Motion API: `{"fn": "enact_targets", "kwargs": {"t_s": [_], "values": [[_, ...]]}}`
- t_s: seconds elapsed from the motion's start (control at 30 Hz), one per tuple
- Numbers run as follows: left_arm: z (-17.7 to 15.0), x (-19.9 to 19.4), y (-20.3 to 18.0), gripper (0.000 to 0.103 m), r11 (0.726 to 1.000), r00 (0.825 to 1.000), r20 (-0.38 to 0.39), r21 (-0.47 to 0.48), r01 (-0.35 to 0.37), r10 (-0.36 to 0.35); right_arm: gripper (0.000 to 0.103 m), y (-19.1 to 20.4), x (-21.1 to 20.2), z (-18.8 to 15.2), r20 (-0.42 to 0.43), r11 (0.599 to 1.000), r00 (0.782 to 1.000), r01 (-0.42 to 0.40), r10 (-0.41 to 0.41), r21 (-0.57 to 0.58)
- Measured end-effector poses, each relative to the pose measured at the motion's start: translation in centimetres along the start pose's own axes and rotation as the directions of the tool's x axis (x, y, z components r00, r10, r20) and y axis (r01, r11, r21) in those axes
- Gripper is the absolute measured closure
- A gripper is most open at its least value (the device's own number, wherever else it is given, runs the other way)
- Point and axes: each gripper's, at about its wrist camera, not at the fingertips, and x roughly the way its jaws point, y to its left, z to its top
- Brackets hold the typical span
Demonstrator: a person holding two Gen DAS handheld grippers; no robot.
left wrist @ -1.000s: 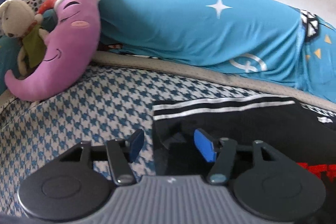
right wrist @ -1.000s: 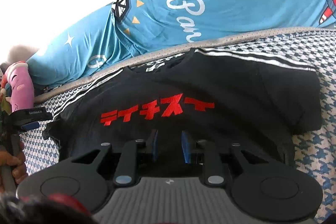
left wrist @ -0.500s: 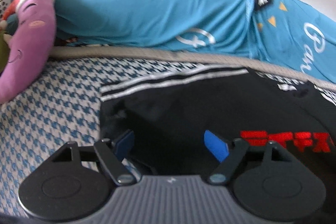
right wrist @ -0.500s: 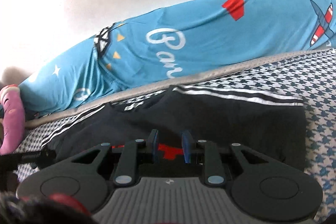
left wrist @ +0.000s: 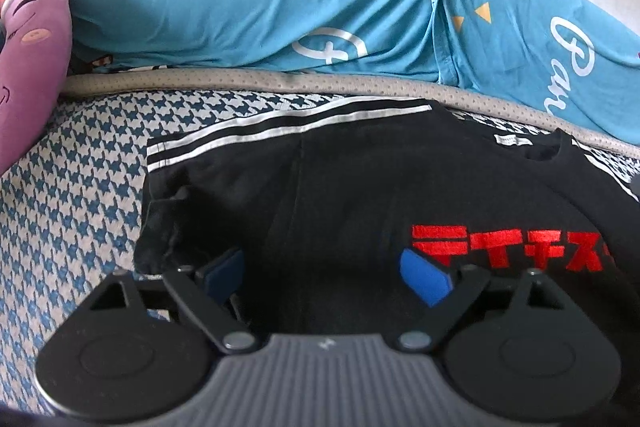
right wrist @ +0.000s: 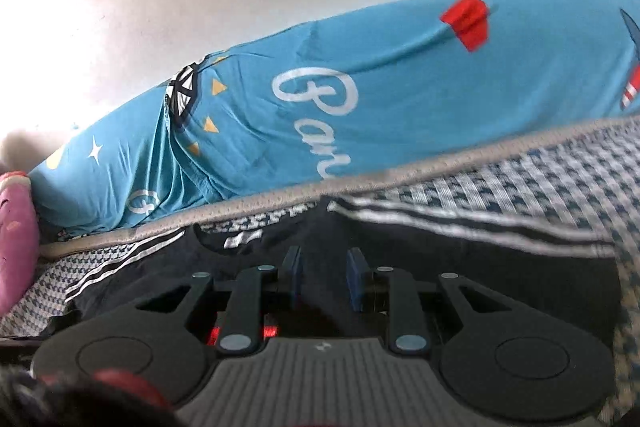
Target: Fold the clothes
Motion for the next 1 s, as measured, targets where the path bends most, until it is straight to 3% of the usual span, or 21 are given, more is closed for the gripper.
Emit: {"fn": "enact_targets", "kwargs": {"t_s": [0.33,0.63,0.7,1.0], "values": [[0.2,0.8,0.1,0.013,1.0,1.0,-0.025,-0.02,0.01,-0.01,0.078,0.1,3.9,2.1,-0.007,0.998,1.0,-0.004,0.003,-0.057],[0.0,1.3,-0.2,0.013,1.0,0.999,-0.037,0.0,0.006,-0.006,0.062,0.0,6.6,3.3,-0.001,0.991,1.0,-0.013,0.012,-0.134],[-0.1,1.4,-0.2,0.013,1.0,0.999,-0.04,0.005,0.008,-0.008,0.054,0.0,7.1,3.3,0.004,0.989,1.0,-0.013,0.014,-0.149],[-0.5,1.8,-0.8,0.013,0.999,0.999,-0.048,0.042,0.012,-0.009,0.054,0.5,10.2,2.3,-0.035,0.973,0.999,0.01,-0.019,-0.23]]}}
